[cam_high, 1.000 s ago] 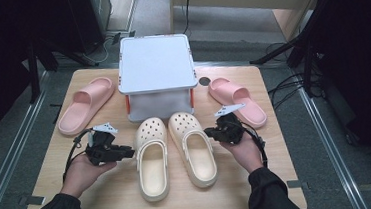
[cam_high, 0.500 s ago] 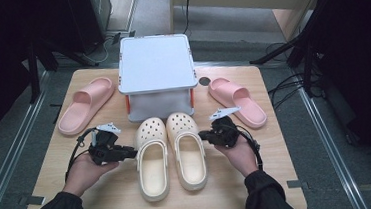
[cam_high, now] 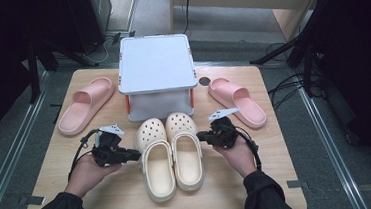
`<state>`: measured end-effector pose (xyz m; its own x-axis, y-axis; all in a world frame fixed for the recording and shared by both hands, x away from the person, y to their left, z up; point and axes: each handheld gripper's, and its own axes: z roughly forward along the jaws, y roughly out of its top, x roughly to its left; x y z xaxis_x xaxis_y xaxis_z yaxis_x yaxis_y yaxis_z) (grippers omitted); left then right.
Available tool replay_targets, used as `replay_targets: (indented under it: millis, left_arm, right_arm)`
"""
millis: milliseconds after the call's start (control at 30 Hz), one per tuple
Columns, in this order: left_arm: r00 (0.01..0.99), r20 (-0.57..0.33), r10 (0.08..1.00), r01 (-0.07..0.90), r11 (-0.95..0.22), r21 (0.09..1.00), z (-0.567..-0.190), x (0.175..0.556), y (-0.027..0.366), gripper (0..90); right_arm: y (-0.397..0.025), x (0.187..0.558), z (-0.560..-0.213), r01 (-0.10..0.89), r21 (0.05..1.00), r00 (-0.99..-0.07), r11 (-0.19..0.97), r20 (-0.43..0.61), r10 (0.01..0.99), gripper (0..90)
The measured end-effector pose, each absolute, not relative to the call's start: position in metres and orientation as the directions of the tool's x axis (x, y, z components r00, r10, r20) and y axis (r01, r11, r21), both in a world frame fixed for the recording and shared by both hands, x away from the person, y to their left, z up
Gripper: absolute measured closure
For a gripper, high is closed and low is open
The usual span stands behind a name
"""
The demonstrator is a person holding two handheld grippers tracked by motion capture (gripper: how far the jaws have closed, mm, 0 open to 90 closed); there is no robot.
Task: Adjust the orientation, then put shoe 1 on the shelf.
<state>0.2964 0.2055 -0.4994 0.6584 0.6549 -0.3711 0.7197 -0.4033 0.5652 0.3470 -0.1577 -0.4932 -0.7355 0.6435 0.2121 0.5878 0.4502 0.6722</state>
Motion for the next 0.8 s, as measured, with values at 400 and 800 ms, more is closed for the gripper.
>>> replay_targets:
  millis: [400, 800]
  left_arm:
    - [0.637, -0.356, 0.684, 0.710, -0.340, 0.617, -0.481, 0.304, 0.218, 76.8]
    - [0.645, -0.320, 0.694, 0.690, -0.349, 0.635, -0.461, 0.319, 0.220, 81.9]
  right_arm:
    - [-0.166, 0.336, -0.474, 0.566, 0.732, -0.736, 0.379, 0.242, 0.632, 78.3]
    - [-0.161, 0.303, -0.453, 0.533, 0.762, -0.760, 0.368, 0.239, 0.605, 71.5]
